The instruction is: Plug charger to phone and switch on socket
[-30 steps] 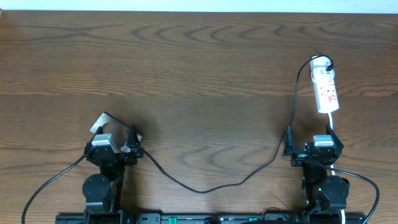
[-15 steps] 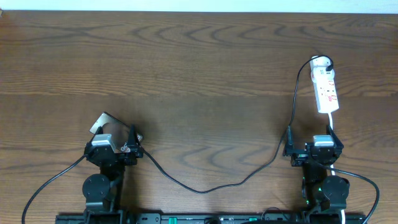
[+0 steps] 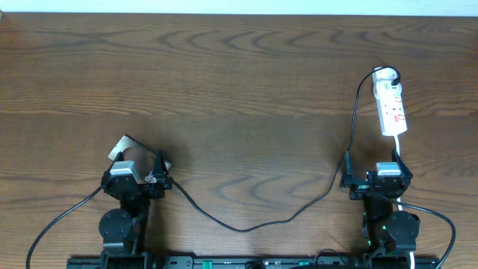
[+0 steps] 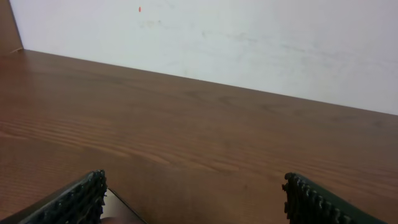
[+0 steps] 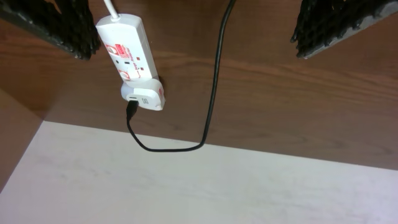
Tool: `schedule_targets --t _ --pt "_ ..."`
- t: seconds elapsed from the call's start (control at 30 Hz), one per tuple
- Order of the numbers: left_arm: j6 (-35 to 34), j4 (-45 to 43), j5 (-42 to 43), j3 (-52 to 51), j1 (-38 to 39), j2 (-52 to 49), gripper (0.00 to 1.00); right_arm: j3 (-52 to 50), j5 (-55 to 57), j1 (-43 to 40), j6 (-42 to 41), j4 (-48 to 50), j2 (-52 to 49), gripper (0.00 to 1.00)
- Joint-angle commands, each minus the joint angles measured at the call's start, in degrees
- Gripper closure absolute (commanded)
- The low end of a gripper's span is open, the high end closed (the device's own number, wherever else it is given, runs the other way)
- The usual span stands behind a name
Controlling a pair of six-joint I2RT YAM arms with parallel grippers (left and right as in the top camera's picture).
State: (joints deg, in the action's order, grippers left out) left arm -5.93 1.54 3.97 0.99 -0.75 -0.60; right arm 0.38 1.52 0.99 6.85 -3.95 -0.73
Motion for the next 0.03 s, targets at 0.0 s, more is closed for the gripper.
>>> schedule_targets --t 0.0 --pt "0.33 2.27 0.96 -0.74 -0.31 0.35 0.11 -0.07 0.48 -0.44 -0.81 -0.20 0.44 0.01"
